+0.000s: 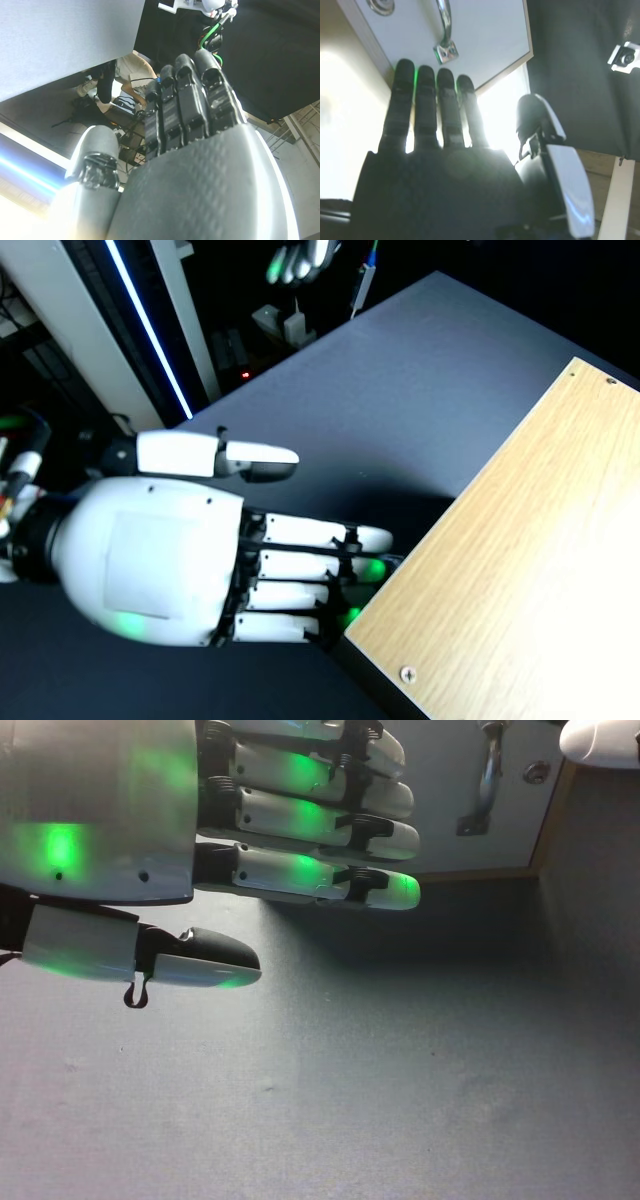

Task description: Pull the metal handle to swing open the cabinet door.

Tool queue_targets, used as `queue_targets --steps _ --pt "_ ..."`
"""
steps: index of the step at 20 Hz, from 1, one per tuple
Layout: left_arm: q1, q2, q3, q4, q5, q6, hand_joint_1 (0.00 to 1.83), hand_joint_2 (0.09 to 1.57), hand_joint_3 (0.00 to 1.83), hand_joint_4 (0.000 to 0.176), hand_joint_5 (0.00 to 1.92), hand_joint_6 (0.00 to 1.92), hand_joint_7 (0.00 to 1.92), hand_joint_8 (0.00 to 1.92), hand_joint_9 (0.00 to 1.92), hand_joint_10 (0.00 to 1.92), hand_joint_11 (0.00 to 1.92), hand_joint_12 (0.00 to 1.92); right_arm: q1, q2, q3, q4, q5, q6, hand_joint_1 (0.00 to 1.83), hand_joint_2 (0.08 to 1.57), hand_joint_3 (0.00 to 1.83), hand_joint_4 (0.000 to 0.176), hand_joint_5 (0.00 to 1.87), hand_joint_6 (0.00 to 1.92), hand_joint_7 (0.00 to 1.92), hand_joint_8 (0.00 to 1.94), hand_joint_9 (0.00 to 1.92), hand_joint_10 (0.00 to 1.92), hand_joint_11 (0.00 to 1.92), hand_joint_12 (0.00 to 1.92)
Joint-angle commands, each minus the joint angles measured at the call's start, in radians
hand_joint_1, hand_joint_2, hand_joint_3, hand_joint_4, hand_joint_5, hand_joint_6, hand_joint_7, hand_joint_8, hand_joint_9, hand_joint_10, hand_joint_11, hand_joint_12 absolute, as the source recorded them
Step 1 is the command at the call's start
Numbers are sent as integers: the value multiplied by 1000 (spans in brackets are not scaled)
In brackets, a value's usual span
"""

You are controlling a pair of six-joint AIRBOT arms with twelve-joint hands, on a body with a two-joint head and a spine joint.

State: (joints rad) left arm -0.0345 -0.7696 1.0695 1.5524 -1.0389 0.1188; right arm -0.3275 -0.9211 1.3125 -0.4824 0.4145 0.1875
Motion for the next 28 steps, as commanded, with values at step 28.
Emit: queue_targets --steps 28 --pt "-10 8 -3 -99 -20 5 0 1571 86 0 276 0 285 0 259 0 0 606 12 123 -160 -16 -47 3 0 1514 0 0 149 1 171 1 153 1 0 505"
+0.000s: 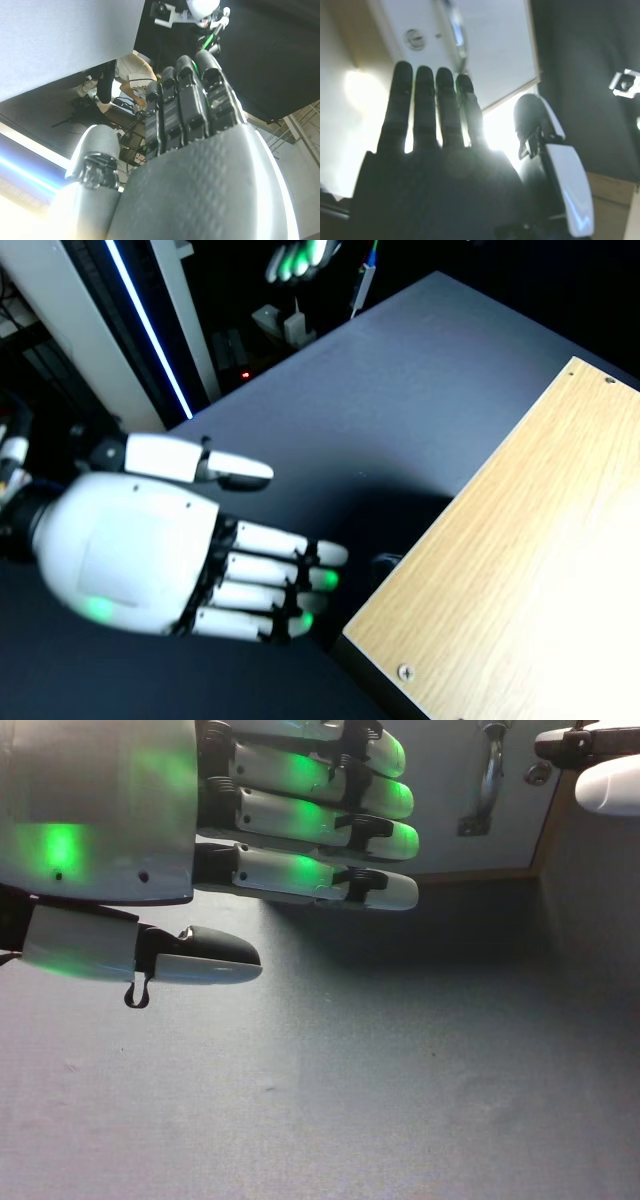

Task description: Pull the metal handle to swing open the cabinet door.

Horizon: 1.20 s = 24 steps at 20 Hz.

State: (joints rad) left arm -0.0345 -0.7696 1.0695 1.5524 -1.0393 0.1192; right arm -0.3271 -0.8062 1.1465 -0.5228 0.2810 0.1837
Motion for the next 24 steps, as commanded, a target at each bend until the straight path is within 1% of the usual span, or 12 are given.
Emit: queue_targets --steps 1,10,11,12,13,15,18,24 --pt "-10 8 -3 -99 -19 4 0 1571 90 0 267 0 277 0 250 0 0 587 12 16 -8 29 79 6 0 1513 0 0 155 3 173 2 156 2 0 504" --pt "-10 8 -3 -99 -19 4 0 1571 98 0 274 1 288 1 254 1 0 589 4 34 -62 94 -18 7 0 1515 1 0 153 4 174 5 155 4 0 492" --pt "-10 8 -3 -99 -19 4 0 1571 97 0 273 0 287 1 254 1 0 585 3 34 -66 93 -25 38 0 1516 1 0 155 3 177 4 158 3 0 503" --pt "-10 8 -3 -99 -19 4 0 1571 96 0 274 0 290 2 257 2 0 586 1 34 -69 84 -38 121 0 1517 1 0 159 3 185 3 166 3 0 530" --pt "-10 8 -3 -99 -19 4 0 1571 96 0 274 0 290 2 257 2 0 586 0 34 -69 80 -42 158 0 1517 1 0 159 3 185 3 166 3 0 530" --pt "-10 8 -3 -99 -19 4 0 1571 97 0 273 1 290 2 257 1 0 585 0 28 -69 70 -44 190 0 1518 1 0 162 3 188 3 168 3 0 537" --pt "-10 8 -3 -99 -19 4 0 1571 95 0 273 0 291 0 260 0 0 596 -1 15 -63 56 -45 313 0 1517 0 0 158 2 186 2 165 1 0 532" --pt "-10 8 -3 -99 -19 4 0 1571 93 0 273 1 289 0 261 1 0 596 -3 -34 -8 57 -76 414 0 1513 0 0 161 3 184 3 167 2 0 526"
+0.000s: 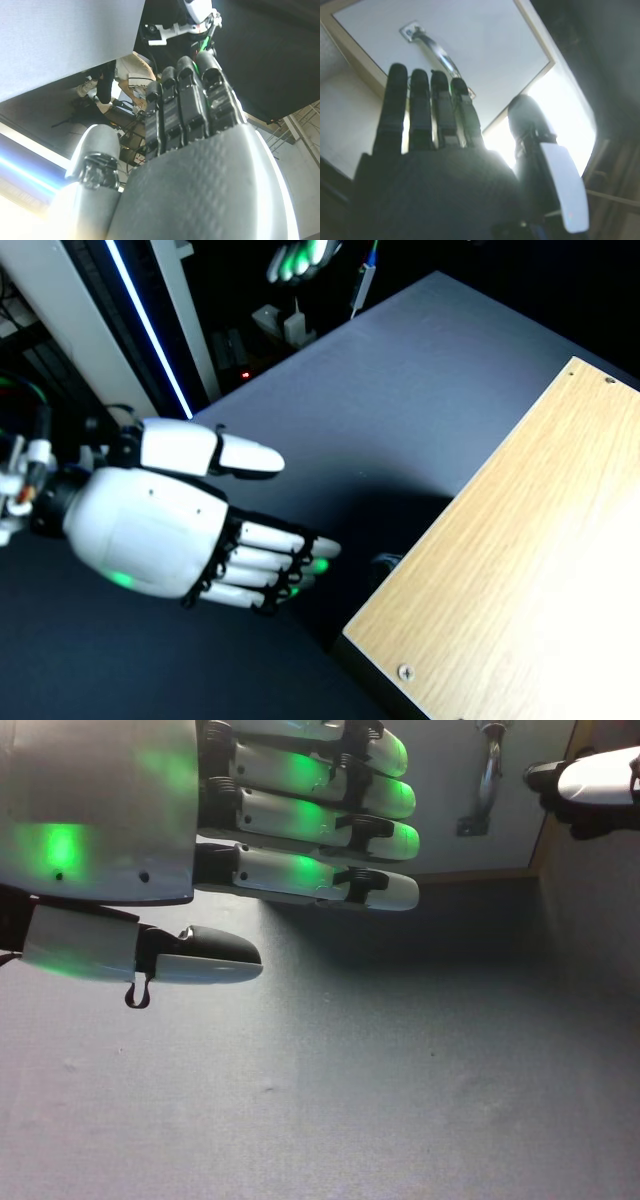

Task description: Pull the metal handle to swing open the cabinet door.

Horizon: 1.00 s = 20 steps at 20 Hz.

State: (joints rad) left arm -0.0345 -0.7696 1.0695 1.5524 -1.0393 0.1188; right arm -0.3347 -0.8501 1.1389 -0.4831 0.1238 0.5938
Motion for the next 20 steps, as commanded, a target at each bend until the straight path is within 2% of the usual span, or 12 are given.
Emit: queue_targets --steps 1,3,7,11,20 --pt "-10 8 -3 -99 -19 5 0 1571 93 0 278 3 291 1 261 1 0 597 5 -3 13 18 78 40 0 1516 0 0 156 1 179 1 161 0 0 524" --pt "-10 8 -3 -99 -19 5 0 1571 95 0 275 1 287 0 257 0 0 597 5 -20 30 19 71 84 0 1518 1 0 155 0 178 0 158 0 0 506" --pt "-10 8 -3 -99 -19 5 0 1571 95 0 271 0 284 0 254 0 0 594 5 -53 62 18 57 109 0 1518 1 0 151 2 179 1 155 0 0 488" --pt "-10 8 -3 -99 -19 5 0 1571 91 0 279 3 291 3 258 2 0 599 5 -71 83 18 42 197 0 1517 0 0 156 1 189 2 166 2 0 523" --pt "-10 8 -3 -99 -19 5 0 1571 90 0 290 2 303 3 270 3 0 619 8 -102 96 19 29 238 0 1519 0 0 148 0 181 0 158 0 0 497"
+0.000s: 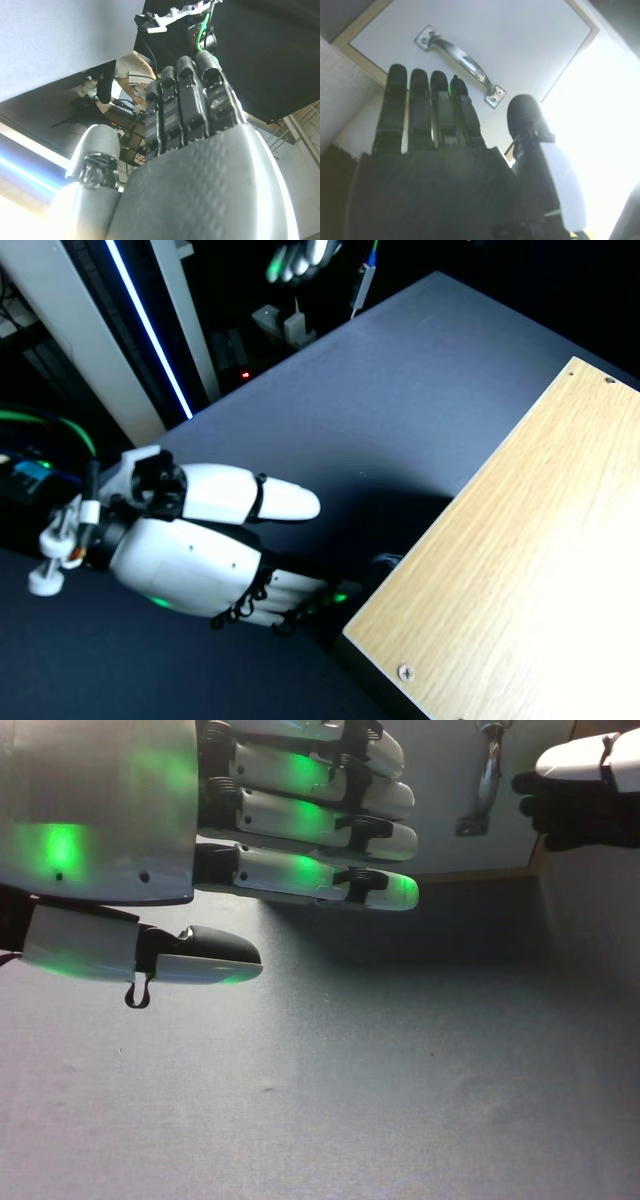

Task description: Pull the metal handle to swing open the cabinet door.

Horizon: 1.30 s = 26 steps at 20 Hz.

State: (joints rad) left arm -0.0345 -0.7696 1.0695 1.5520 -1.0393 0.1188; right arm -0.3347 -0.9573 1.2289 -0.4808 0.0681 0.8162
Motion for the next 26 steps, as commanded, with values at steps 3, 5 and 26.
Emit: queue_targets --steps 3,5,26 --pt "-10 8 -3 -98 -19 5 0 1571 86 0 278 0 282 1 258 0 0 598 9 -17 19 21 81 15 0 1518 0 0 151 1 183 2 163 2 0 511" --pt "-10 8 -3 -98 -19 5 0 1571 77 0 289 3 292 4 266 3 0 609 12 -32 30 37 73 15 0 1518 0 0 143 0 182 1 162 1 0 513" --pt "-10 8 -3 -98 -19 5 0 1571 48 0 295 0 309 0 277 1 0 628 23 -82 37 20 107 15 0 1499 0 0 161 1 202 1 188 2 0 566"
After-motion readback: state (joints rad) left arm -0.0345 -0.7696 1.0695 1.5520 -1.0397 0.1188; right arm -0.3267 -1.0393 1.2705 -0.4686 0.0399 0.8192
